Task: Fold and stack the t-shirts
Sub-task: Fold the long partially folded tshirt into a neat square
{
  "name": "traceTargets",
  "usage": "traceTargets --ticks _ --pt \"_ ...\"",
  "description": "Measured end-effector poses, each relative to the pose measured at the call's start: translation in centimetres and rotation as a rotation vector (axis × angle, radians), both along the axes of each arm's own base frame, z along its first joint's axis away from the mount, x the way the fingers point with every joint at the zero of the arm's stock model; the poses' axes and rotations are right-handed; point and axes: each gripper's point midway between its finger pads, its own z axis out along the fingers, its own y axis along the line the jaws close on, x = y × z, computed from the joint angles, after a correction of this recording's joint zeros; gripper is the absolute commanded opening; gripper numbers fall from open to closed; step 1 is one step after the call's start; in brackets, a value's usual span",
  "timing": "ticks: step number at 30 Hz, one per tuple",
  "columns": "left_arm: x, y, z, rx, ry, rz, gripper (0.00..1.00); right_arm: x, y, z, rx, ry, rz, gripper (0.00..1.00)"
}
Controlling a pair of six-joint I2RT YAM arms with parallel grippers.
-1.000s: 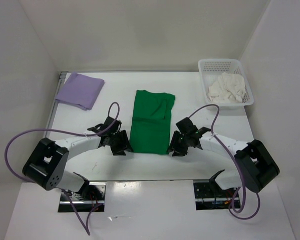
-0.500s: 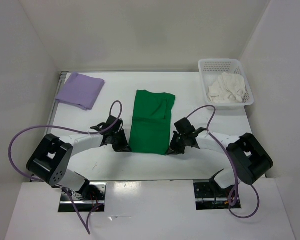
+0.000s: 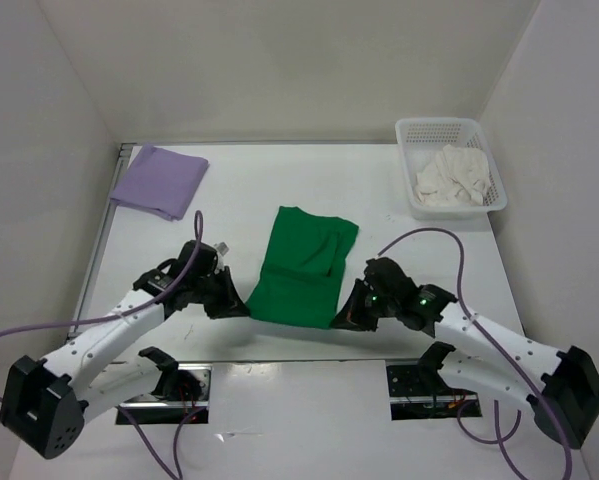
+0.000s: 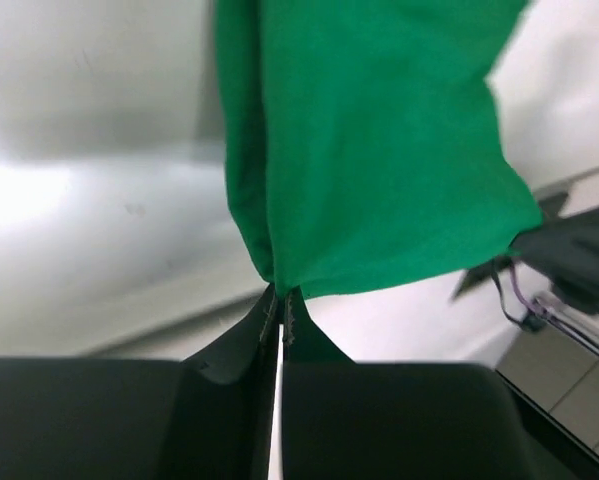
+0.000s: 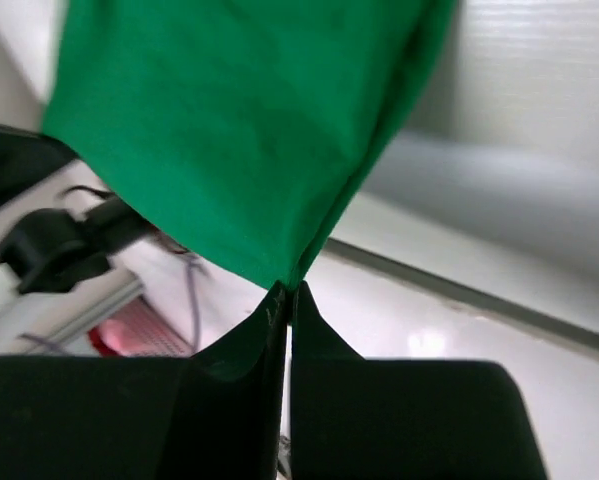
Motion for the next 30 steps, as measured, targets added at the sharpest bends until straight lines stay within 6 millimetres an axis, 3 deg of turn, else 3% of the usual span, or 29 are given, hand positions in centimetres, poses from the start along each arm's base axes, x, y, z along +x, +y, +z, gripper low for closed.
traceTargets --ticks 2,5,7,10,14,18,20,23,25,27,30 --pt "-0.3 -0.1 1.8 -0.015 -0.006 -0.008 0.0 0.8 -0.4 1.8 0.021 -0.009 -0.034 0.0" --pt "1.4 -1.0 4.8 -0.021 -0.027 -0.018 0.0 4.9 -1.3 4.3 0.016 -0.054 -0.109 0.0" --pt "4.3 -2.0 6.7 -0.01 -0.061 -0.024 0.0 8.2 -2.2 5.2 0.004 -0.074 -0.151 0.0" --pt "10.8 -3.9 7.9 0.008 -0.135 -0.029 0.0 14.1 -4.5 5.1 -0.044 -0.1 -0.214 0.0" --pt "20.5 -5.0 5.8 0.06 -0.175 0.007 0.0 20.7 -6.6 3.4 -0.109 -0.098 -0.232 0.0" --pt "27.4 -4.8 1.3 0.108 -0.16 0.046 0.0 26.9 -7.3 1.2 -0.145 -0.099 -0.22 0.0" --pt "29.3 -3.9 -0.9 0.123 -0.139 0.074 0.0 29.8 -7.3 0.2 -0.152 -0.11 -0.213 0.0" --pt "31.2 -2.7 -2.5 0.132 -0.117 0.109 0.03 33.4 -6.6 -0.7 -0.15 -0.131 -0.2 0.0" --pt "32.9 -2.3 -2.5 0.127 -0.134 0.128 0.06 35.5 -6.3 -1.2 -0.15 -0.145 -0.196 0.02" --pt "34.8 -2.2 -2.1 0.121 -0.168 0.144 0.1 37.4 -6.1 -1.8 -0.152 -0.159 -0.192 0.11" --pt "36.4 -1.9 -1.3 0.115 -0.211 0.164 0.3 39.0 -5.9 -2.3 -0.159 -0.17 -0.194 0.22"
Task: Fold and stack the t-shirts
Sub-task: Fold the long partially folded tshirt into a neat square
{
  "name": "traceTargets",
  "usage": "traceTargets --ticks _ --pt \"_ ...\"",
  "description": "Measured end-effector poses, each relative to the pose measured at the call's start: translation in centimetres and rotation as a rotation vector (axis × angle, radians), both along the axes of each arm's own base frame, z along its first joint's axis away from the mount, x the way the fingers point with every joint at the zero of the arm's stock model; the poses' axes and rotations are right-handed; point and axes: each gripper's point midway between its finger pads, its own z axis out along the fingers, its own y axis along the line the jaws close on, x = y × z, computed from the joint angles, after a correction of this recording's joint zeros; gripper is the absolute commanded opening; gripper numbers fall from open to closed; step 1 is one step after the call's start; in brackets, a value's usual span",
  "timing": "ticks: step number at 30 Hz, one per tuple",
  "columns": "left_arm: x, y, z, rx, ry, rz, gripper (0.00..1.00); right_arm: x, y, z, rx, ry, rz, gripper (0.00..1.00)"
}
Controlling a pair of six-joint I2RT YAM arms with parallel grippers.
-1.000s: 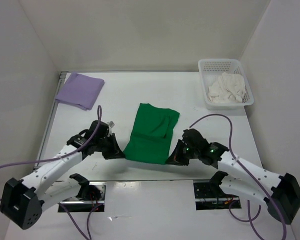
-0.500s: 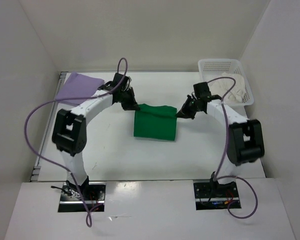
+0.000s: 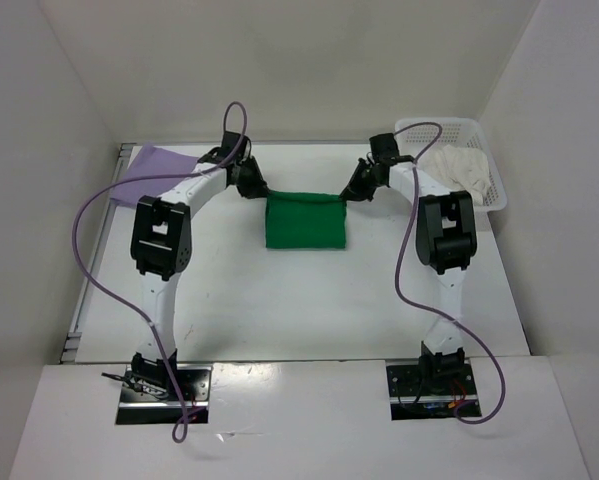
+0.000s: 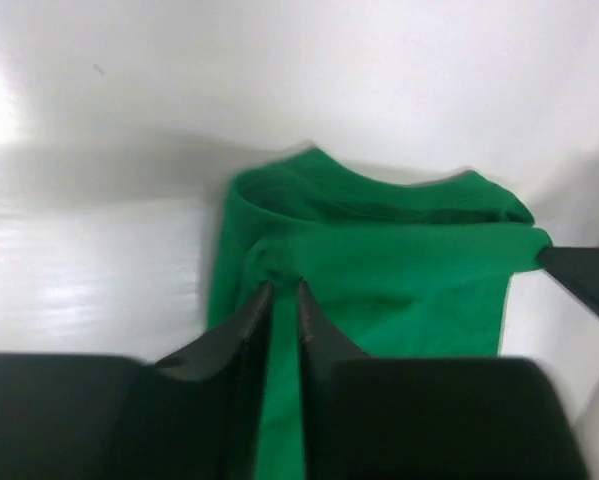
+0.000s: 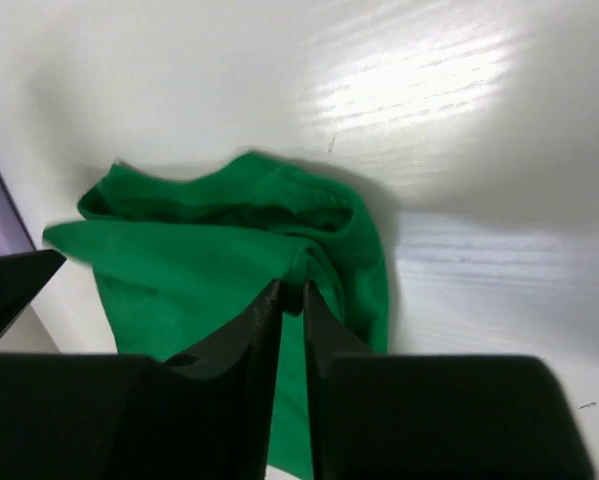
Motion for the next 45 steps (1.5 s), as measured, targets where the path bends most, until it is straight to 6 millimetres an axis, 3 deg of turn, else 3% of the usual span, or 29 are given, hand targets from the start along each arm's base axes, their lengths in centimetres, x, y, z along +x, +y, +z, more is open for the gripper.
traceTargets --ticks 1,2,6,8,10,12,14,17,21,24,26,32,35,38,42,45 --pt "0.3 0.3 0.1 -0.001 -0.007 0.009 0.37 0.4 -0.2 0.0 -0.01 -0.005 -0.005 0.26" --pt "0.6 0.7 0.2 0.001 -0.013 0.019 0.54 0.6 -0.3 0.1 -0.015 -0.008 -0.01 0.33" --pt "1.0 2.3 0.5 0.001 -0.035 0.052 0.92 1.3 -0.7 1.2 -0.032 -0.036 -0.019 0.44" --pt "0.4 2.9 1.2 -0.02 -0.037 0.065 0.93 1.2 -0.7 1.9 -0.046 -0.05 -0.017 0.45" --pt "-0.7 2.5 2.1 -0.043 -0.047 0.056 0.82 0.6 -0.5 2.8 -0.058 -0.07 -0.008 0.27" --pt "-2.4 0.8 2.9 -0.062 -0.058 0.017 0.73 -1.0 0.3 3.8 -0.056 -0.075 0.014 0.1" --pt "-4.3 -1.9 3.1 -0.09 -0.069 -0.045 0.62 -3.0 1.8 4.2 -0.047 -0.074 0.051 0.03" --pt "-8.0 -5.6 1.0 -0.127 -0.024 -0.144 0.59 -5.5 4.3 3.4 -0.02 -0.045 0.117 0.01" --pt "-12.3 -5.5 -3.8 -0.147 0.103 -0.165 0.59 -7.3 5.9 0.1 -0.019 0.027 0.167 0.01" --pt "-13.3 -5.4 -3.3 -0.18 0.082 -0.165 0.59 -6.9 5.8 -2.3 -0.032 0.069 0.17 0.01" --pt "-15.2 -5.9 -3.3 -0.186 0.093 -0.177 0.61 -6.4 6.2 -3.5 -0.022 0.089 0.179 0.01" --pt "-22.3 -9.1 -2.8 -0.194 0.14 -0.28 0.7 -4.2 7.5 -2.8 0.023 0.049 0.198 0.01" --pt "-23.7 -8.2 -2.1 -0.172 0.158 -0.265 0.77 -4.2 7.7 -4.1 0.03 0.069 0.203 0.0" --pt "-22.7 -5.8 -0.1 -0.168 0.106 -0.193 0.78 -4.4 8.1 -4.1 0.062 0.079 0.212 0.0" --pt "-21.0 -1.2 2.6 -0.183 0.015 -0.045 0.78 -5.3 7.6 -3.9 0.046 0.078 0.206 0.06" --pt "-21.7 0.9 1.6 -0.173 0.025 0.012 0.8 -6.6 6.9 -2.6 0.032 0.07 0.196 0.06"
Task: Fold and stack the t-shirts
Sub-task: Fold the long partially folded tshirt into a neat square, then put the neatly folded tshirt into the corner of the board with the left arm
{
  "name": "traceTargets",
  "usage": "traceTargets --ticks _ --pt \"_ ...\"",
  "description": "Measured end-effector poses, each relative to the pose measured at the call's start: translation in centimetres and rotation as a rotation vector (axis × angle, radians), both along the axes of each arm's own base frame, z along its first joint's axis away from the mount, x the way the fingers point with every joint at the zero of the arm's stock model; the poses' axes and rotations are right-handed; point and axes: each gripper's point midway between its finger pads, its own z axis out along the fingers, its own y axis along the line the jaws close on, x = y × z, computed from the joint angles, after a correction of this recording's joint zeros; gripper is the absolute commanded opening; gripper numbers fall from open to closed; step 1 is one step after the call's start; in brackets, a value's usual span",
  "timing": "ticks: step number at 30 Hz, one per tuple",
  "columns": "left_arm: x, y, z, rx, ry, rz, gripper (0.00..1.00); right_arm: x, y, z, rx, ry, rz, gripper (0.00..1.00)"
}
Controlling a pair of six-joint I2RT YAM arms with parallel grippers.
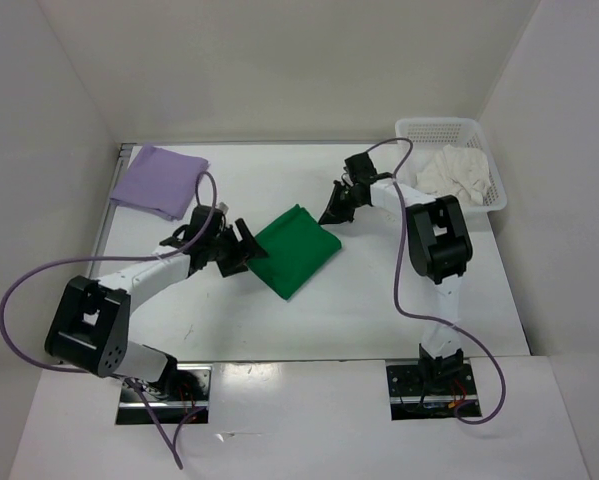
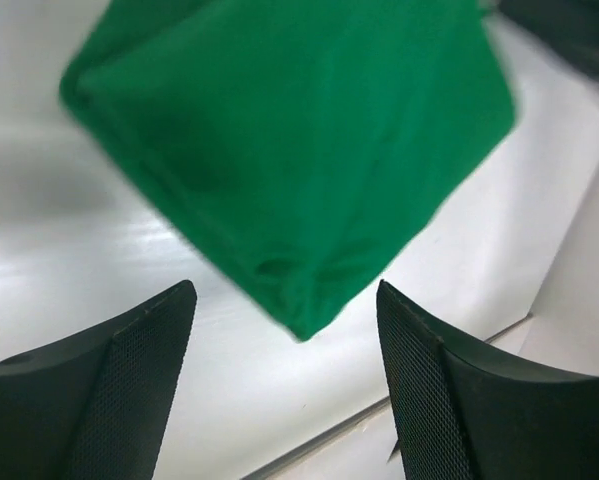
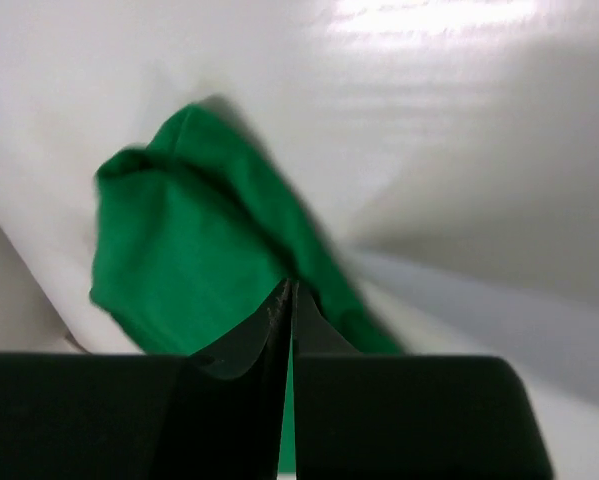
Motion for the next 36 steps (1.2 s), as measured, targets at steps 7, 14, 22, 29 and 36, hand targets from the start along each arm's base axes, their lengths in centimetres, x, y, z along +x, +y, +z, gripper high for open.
traceTargets --ticks 7,14,22,29,36 --pt "-2.7 -0.5 -4.9 -0.014 0.156 -0.033 0.83 -1.9 1.5 5.5 0.048 -0.104 0.026 0.06" --pt "-1.2 -2.2 -5.6 -0.088 0.161 -0.055 0.7 -3.6 5.7 3.5 0.107 -0.064 0.133 0.04" --pt "-1.1 -2.2 -6.3 -0.092 0.175 -0.033 0.49 -3.0 8.7 -1.2 0.231 0.049 0.188 0.01" --pt "0.2 -2.1 -6.5 -0.066 0.159 -0.011 0.41 -2.8 8.3 0.1 0.196 0.017 0.176 0.45" --pt "4.7 -2.1 -3.8 -0.029 0.061 0.036 0.26 -3.0 4.7 11.2 0.216 -0.181 0.131 0.5"
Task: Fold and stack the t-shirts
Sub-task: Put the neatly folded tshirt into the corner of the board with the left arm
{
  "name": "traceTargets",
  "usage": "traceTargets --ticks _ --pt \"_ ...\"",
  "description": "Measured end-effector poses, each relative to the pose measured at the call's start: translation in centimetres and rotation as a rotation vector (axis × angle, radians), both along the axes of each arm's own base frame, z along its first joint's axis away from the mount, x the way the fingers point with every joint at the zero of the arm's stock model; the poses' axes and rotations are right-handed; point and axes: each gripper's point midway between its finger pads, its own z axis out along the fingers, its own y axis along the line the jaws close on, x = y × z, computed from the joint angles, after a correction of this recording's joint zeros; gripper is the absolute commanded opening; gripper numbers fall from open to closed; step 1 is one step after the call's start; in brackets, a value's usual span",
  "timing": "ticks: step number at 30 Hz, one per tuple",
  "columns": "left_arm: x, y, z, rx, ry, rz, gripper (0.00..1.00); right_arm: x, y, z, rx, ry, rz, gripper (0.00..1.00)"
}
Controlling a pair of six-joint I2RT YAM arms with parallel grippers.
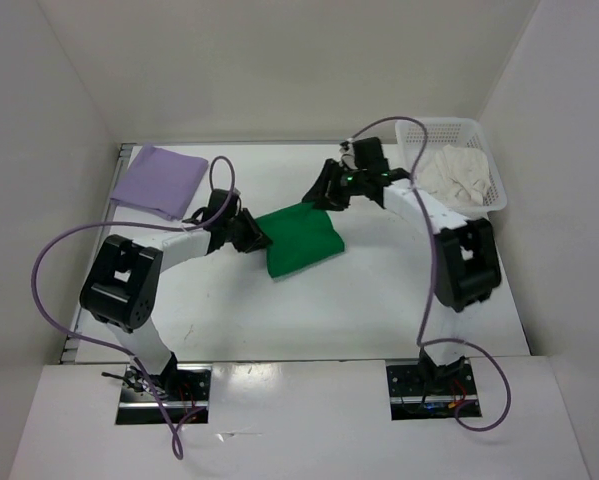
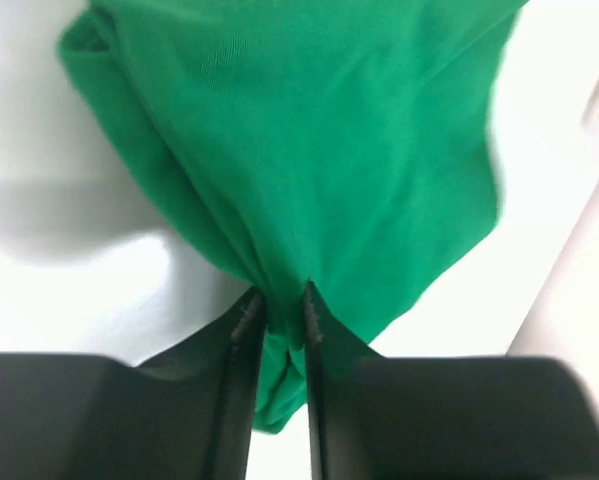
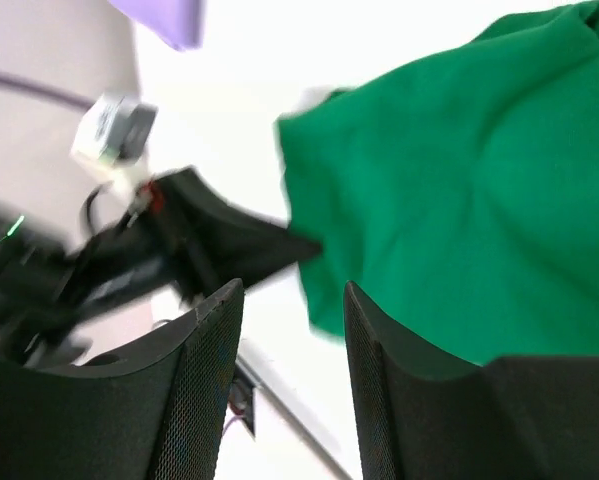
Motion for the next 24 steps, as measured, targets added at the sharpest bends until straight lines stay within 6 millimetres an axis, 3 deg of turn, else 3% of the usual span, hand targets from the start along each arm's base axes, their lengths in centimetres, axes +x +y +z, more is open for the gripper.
traceTargets --ticks 3,6,12,20,22,24 --pt "3.0 -0.4 2.2 0.013 -0.086 0.01 0.18 -0.8 -3.8 4.6 0.033 -0.084 -0.073 0.5" --pt "4.8 -0.2 3.1 0.023 -0.132 0.03 0.11 -1.6 -7.2 6.8 0.045 -0.129 -0.143 0.52" --pt "6.8 0.4 2.4 0.081 -0.129 0.026 0.0 -3.9 -8.5 4.5 0.033 -0.06 -0.158 0.52" --pt "12.3 0.7 9.7 0.11 -0.315 0.015 0.0 -4.3 -9.1 3.9 0.034 -0.03 -0.167 0.52" --pt "14.0 2.2 10.8 0.126 -0.344 0.032 0.0 -4.3 -9.1 3.9 0.034 -0.029 -0.166 0.52" --pt "16.0 5.0 11.6 0.154 -0.359 0.072 0.0 -4.4 -9.1 3.9 0.035 -0.027 -0.162 0.52"
